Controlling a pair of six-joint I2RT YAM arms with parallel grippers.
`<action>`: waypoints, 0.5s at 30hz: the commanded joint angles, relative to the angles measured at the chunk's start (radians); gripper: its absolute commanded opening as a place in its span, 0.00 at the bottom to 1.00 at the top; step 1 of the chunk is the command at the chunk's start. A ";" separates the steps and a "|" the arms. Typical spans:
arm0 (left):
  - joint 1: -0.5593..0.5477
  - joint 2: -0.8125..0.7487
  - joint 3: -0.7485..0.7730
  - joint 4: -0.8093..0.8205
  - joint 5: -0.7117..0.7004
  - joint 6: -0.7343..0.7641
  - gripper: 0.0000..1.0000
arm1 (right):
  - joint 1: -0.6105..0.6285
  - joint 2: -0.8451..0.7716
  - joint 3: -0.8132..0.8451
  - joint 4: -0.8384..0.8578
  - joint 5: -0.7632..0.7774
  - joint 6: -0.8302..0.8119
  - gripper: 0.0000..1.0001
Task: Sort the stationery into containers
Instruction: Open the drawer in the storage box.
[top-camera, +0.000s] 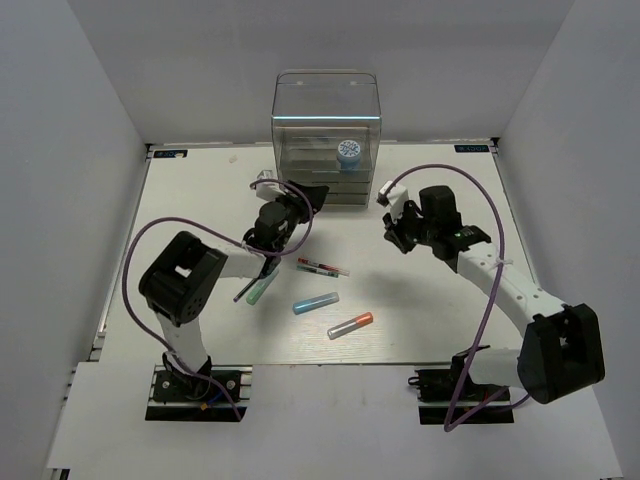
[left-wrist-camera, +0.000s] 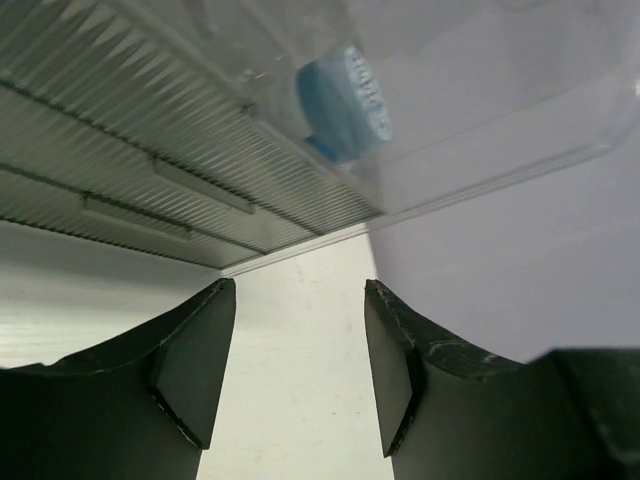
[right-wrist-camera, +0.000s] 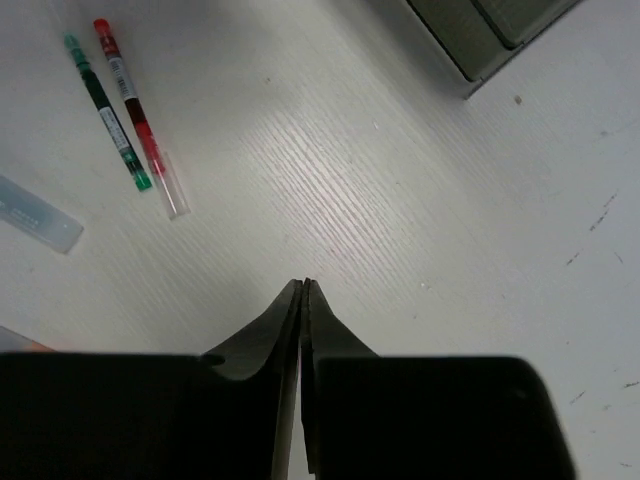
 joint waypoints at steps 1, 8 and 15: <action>0.005 0.041 0.086 -0.081 -0.002 0.004 0.64 | -0.031 -0.014 -0.053 0.161 -0.059 0.231 0.00; 0.014 0.173 0.176 -0.081 -0.022 -0.010 0.61 | -0.077 -0.066 -0.173 0.348 -0.170 0.294 0.09; 0.014 0.274 0.273 -0.072 -0.092 -0.056 0.56 | -0.113 -0.102 -0.213 0.374 -0.230 0.294 0.12</action>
